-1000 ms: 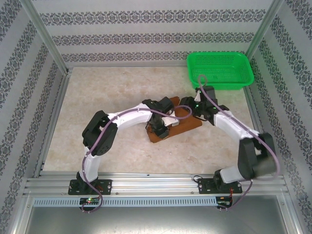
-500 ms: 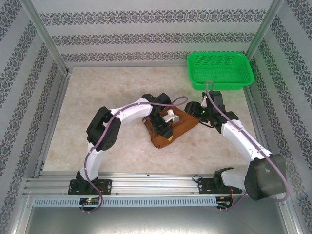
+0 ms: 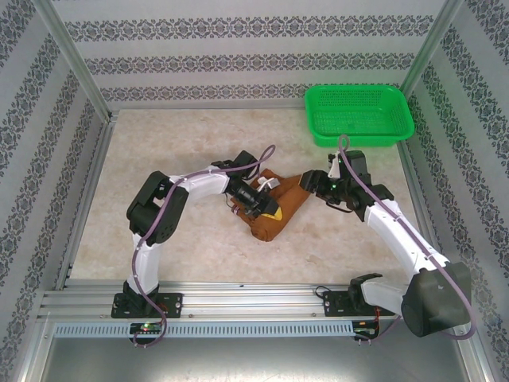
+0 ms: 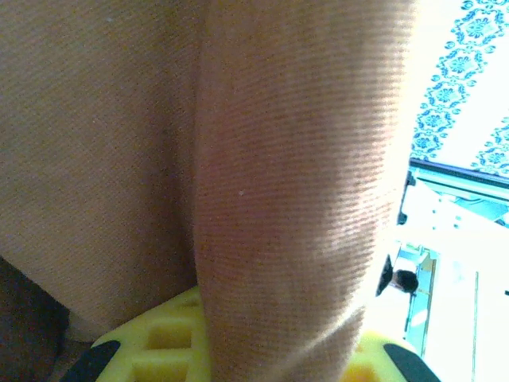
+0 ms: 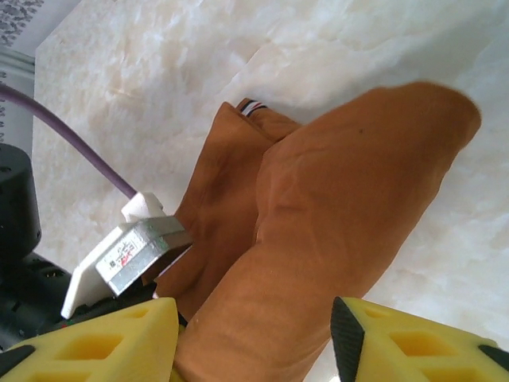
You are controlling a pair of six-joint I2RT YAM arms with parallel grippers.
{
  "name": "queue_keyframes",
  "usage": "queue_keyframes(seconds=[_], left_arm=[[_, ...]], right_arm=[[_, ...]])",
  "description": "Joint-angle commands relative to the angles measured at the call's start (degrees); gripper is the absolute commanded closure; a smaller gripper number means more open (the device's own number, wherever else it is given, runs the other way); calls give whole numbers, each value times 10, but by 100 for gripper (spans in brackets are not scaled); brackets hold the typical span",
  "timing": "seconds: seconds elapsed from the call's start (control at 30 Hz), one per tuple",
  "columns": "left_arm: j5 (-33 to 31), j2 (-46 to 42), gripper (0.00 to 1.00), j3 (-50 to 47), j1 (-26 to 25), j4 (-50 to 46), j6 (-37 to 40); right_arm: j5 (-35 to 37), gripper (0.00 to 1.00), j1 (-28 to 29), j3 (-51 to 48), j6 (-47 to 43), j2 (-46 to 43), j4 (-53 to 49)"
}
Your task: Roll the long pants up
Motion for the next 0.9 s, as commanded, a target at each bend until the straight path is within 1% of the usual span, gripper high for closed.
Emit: queue_keyframes(seconds=[0.0,0.1,0.23,0.33,0.37,0.4,0.5,0.53,0.6,0.67,0.73,0.77,0.8,0.83,0.87], left_arm=[[48,-15,100,19,8,-29,-6],[60,-8,100,-4,10,-11,-5],[74,4,100,-27,13,-10,16],[85,6,98,-46,15,-6,28],[86,8,98,-51,15,-8,34],[92,11,98,-55,18,-11,42],[109,21,96,-73,24,0,59],[123,28,96,-79,27,1,68],[123,46,96,-79,31,-19,88],[136,55,96,-75,32,-17,94],[157,54,95,-67,33,-19,106],[161,54,94,-57,35,-43,127],[190,56,92,-43,38,-79,169],[229,67,91,-8,42,-194,282],[295,102,90,48,49,-399,485]], right_arm=[[-35,39,-3,15,-10,19,-17],[-48,37,-1,12,-12,50,-12],[-61,36,4,10,-13,98,-2],[-62,35,11,12,-16,126,8],[-64,17,13,13,-15,136,11],[-67,8,17,15,-15,146,18],[-68,6,28,22,-15,173,31],[-66,2,32,27,-14,185,33],[-69,2,41,34,-11,206,42],[-72,2,54,40,-8,226,50],[-58,4,67,46,-2,245,55],[-54,6,69,45,3,253,60],[-60,8,71,43,6,261,72],[-65,9,71,38,13,268,81],[-66,9,71,34,18,272,91]])
